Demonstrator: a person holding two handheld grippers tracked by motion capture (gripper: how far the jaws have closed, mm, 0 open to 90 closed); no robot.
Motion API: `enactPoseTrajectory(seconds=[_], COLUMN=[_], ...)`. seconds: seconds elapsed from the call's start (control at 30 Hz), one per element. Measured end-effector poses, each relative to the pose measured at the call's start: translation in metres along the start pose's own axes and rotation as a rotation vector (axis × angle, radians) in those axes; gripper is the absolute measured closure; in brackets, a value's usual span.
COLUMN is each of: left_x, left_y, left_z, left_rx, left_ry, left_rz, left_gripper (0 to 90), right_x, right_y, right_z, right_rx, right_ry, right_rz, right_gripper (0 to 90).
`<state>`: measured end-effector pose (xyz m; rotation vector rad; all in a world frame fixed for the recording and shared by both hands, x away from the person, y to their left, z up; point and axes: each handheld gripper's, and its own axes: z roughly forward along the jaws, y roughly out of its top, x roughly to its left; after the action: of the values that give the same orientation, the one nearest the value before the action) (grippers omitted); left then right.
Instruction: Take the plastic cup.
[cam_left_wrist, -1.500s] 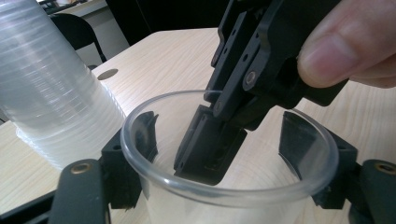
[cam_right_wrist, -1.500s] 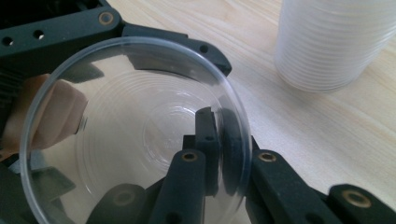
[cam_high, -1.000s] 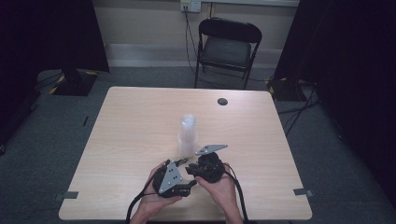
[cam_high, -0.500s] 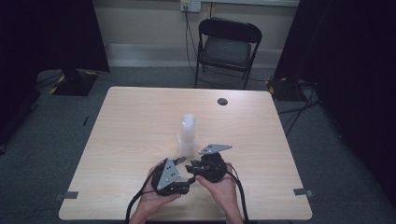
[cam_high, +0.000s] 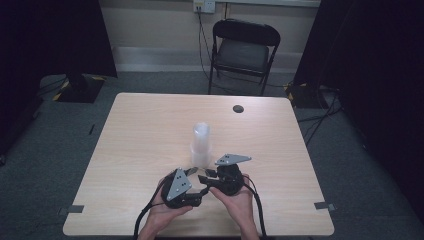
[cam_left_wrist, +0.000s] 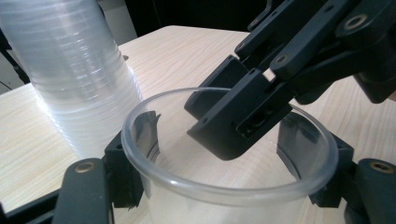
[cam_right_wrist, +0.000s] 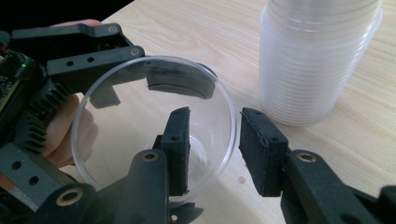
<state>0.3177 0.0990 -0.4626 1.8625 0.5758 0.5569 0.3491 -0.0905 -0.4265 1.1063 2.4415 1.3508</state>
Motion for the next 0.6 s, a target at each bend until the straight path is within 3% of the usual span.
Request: enactPoseTrajectory(seconds=[0.6], left_x=[0.012], left_y=[-0.002], left_z=[-0.001], left_rx=[0.011], left_ry=[0.024], left_rz=[-0.063], left_gripper=[29.6], right_x=[-0.001], right_y=[0.0], right_z=[-0.009], right_rx=[-0.078], right_ry=[0.016], right_rz=[0.009], right_gripper=[62.6])
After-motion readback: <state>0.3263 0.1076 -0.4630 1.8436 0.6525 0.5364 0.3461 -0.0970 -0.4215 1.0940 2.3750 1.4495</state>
